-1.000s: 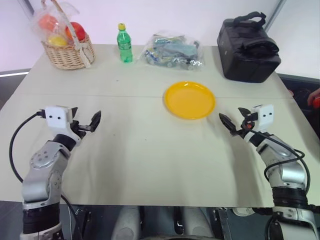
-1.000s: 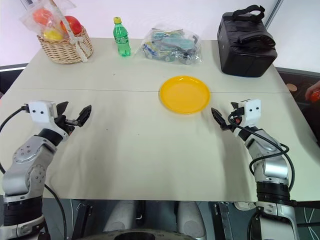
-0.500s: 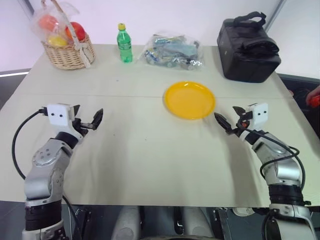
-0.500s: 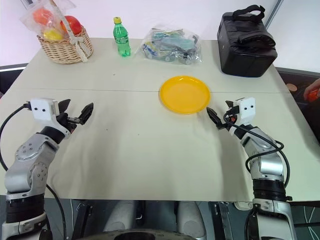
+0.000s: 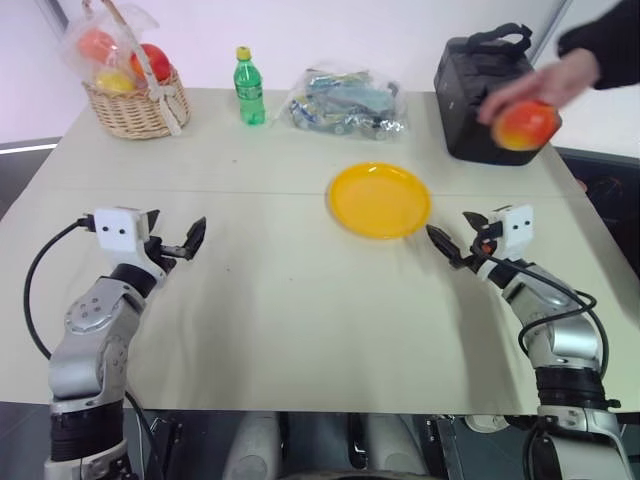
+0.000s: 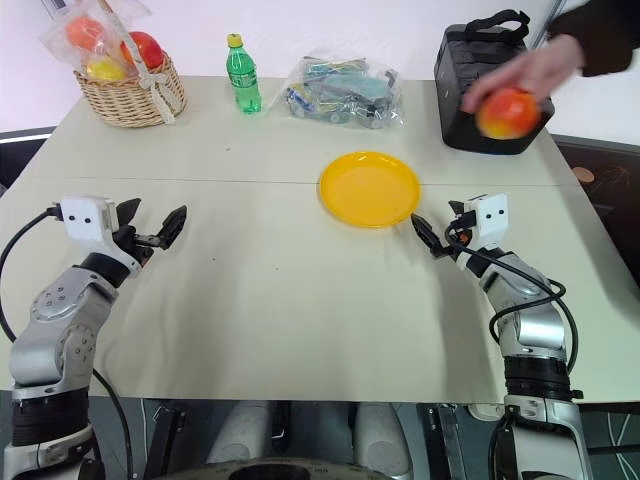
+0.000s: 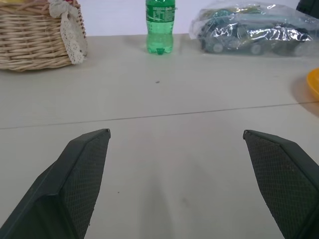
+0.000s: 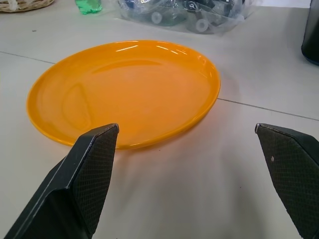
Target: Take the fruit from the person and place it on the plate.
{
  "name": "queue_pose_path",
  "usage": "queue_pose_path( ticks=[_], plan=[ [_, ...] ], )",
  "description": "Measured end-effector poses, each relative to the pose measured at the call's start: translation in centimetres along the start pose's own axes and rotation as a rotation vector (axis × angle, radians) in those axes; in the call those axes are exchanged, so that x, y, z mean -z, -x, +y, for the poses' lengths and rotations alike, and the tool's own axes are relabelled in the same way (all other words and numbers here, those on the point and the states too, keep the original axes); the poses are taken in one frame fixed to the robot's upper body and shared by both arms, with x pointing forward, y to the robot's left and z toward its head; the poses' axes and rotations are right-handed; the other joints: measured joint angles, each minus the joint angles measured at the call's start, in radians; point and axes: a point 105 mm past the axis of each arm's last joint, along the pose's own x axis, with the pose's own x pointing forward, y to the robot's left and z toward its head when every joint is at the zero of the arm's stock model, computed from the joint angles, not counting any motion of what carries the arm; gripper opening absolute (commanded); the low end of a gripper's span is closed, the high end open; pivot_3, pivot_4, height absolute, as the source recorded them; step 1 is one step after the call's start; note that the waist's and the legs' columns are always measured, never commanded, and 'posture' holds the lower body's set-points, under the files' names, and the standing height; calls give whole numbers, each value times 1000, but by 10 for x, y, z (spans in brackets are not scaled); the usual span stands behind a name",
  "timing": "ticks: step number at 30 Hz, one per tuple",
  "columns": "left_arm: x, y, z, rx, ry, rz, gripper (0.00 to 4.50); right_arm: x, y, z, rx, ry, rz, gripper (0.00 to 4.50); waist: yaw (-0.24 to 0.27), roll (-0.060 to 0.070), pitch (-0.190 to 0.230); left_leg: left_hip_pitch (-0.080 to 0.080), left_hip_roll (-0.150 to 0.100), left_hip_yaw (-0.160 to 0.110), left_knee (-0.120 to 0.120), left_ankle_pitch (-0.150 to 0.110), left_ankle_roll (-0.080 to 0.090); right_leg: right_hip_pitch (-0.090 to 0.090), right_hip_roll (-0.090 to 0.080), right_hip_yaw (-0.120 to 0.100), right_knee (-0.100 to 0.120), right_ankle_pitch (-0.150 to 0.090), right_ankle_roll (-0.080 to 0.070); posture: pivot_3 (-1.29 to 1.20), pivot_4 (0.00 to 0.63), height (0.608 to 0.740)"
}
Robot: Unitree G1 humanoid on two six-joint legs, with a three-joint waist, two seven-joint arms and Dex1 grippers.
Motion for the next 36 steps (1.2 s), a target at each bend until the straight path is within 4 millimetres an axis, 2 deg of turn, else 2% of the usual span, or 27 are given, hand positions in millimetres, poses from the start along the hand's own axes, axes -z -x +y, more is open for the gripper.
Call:
queue_pose_path(
  ticks=[14,17,20,21,28,30,36],
  plan=[
    [-3,-2,-4,44,-3,-2,4473,0,0,-1,8,0,0,4500,1,0,0,0,0,0,0,0,0,0,0,0,0,0,0,0,150,740],
    [-29,-7,-12,191,-29,-14,4473,0,0,-1,9,1,1,4500,1,0,0,0,0,0,0,0,0,0,0,-1,0,0,0,0,150,740],
    [-76,-6,-28,390,-95,-65,4473,0,0,-1,9,4,3,4500,-1,0,0,0,0,0,0,0,0,0,0,0,0,0,0,0,150,740],
    [-86,-3,-33,454,-118,-65,4473,0,0,-1,10,4,4,4500,-1,0,0,0,0,0,-1,0,0,0,0,0,-1,0,0,0,150,740],
    [-95,15,-63,794,-89,60,4473,-2,3,-2,20,16,2,4500,-3,1,0,0,0,0,-2,0,0,-1,1,1,-1,0,0,0,150,740],
    [-93,16,-66,831,-84,86,4473,-13,8,-2,10,26,-8,4500,0,3,1,0,0,0,-2,0,0,-1,0,1,-1,0,0,0,150,740],
    [-85,10,-72,854,-43,97,4473,-72,16,-10,33,67,-92,4500,-3,3,2,0,0,0,-2,0,0,-1,1,1,-1,0,0,0,150,740]
  ],
)
